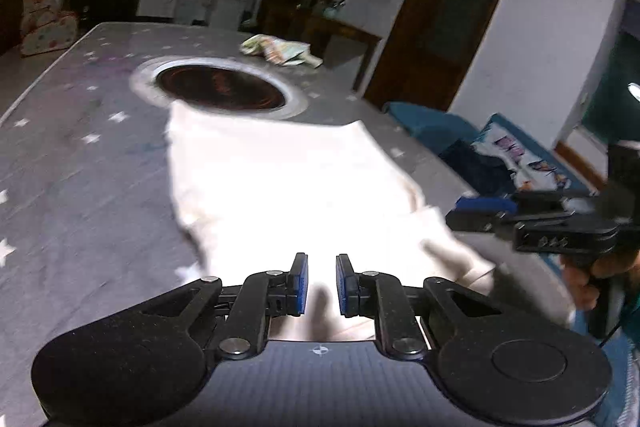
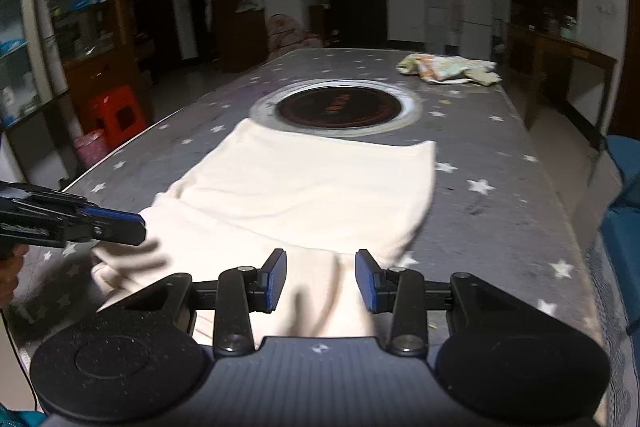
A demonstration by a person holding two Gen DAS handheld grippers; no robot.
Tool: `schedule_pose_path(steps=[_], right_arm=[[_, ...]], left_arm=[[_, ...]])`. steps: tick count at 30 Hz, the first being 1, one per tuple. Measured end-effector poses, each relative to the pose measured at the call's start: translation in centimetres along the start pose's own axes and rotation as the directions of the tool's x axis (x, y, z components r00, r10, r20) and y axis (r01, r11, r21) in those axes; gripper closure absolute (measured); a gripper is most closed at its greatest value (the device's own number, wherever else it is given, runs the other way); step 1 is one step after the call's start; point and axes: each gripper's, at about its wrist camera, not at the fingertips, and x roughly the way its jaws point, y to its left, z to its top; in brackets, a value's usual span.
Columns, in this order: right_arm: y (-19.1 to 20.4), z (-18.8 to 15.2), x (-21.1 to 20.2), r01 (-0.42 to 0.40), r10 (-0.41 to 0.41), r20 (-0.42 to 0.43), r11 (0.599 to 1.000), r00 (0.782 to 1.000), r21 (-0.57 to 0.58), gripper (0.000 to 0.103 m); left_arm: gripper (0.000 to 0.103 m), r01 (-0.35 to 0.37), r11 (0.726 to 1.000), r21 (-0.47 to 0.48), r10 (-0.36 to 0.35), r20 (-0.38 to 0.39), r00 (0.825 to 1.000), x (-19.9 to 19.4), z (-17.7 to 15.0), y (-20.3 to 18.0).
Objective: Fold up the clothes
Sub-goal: 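Grasp the other sleeve with the left gripper and fold it across the body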
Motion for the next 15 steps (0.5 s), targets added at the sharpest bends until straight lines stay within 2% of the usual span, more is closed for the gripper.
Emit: schedule_pose_path(steps=[4, 10, 15], right_arm=[[1.4, 0.4, 1.4, -0.038, 0.037, -0.02, 0.999, 0.999, -0.032, 0.066], [1.3, -0.2, 4.2, -0.036, 0.034, -0.086, 0.999, 0.996, -0.019, 0.066], [1.1, -0.1, 3.4, -0.043, 0.042, -0.074, 0.999, 0.996, -0.024, 0.065]], left_arm=[[0.087, -0.027, 1.0, -0.014, 0.026, -0.022, 0.999, -0.2, -0.8, 1.3], [0.088, -0.081, 0.997, -0.019, 0.08, -0.032, 0.996, -0.8, -1.0, 2.7], [0.088, -0.07, 0.998, -0.008, 0.07, -0.005, 0.998, -0.9, 0.5, 2.2]])
